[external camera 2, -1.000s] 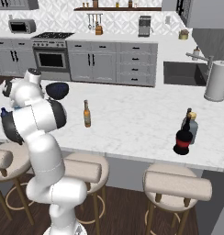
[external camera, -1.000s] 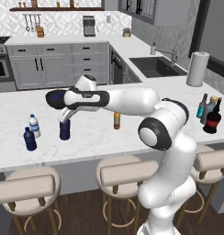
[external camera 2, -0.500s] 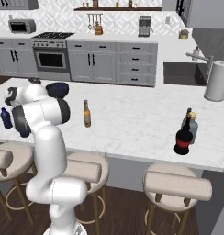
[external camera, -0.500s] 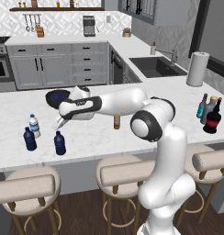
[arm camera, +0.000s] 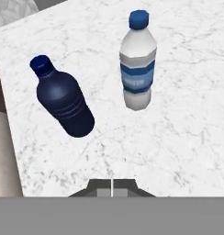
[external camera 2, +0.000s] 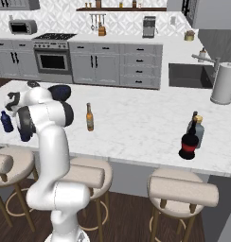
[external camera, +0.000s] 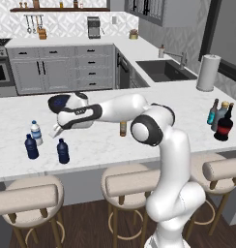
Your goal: Move the plastic bottles in the middle to the plastics group, and the glass bottles in the middle to the glass group.
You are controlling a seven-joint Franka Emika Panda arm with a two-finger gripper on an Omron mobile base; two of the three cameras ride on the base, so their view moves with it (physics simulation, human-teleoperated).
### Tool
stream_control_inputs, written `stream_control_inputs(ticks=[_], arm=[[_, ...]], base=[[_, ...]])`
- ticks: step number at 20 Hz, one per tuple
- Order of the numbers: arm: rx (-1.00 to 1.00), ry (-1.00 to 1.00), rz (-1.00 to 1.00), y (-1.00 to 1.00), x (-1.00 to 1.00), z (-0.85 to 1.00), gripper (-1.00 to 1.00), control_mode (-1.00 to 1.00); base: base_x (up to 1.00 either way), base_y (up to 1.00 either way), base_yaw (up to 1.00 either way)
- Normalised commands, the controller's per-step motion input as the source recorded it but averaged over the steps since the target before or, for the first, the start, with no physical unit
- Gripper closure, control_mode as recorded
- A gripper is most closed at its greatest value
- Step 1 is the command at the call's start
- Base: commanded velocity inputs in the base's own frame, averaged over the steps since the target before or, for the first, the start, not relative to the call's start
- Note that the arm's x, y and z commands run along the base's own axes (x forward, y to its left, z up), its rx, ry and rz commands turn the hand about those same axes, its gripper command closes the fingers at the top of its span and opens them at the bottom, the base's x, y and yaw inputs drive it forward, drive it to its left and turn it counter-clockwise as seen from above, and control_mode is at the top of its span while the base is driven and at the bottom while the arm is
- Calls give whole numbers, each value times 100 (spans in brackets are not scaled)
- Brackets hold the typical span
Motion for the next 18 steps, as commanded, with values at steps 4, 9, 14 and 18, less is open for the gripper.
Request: stream_control_inputs(ticks=[4, 9, 14, 18], arm=[[0, -3, 0, 13, 18, 0, 100, -100], [0, -5, 0, -3, -3, 30, 100, -100], [1, -1, -14, -35, -32, 36, 100, -100], [0, 0, -20, -23, -42, 25, -100, -100]], base=[[0, 0, 0], [0, 0, 0], [0, 0, 0], [0, 0, 0]])
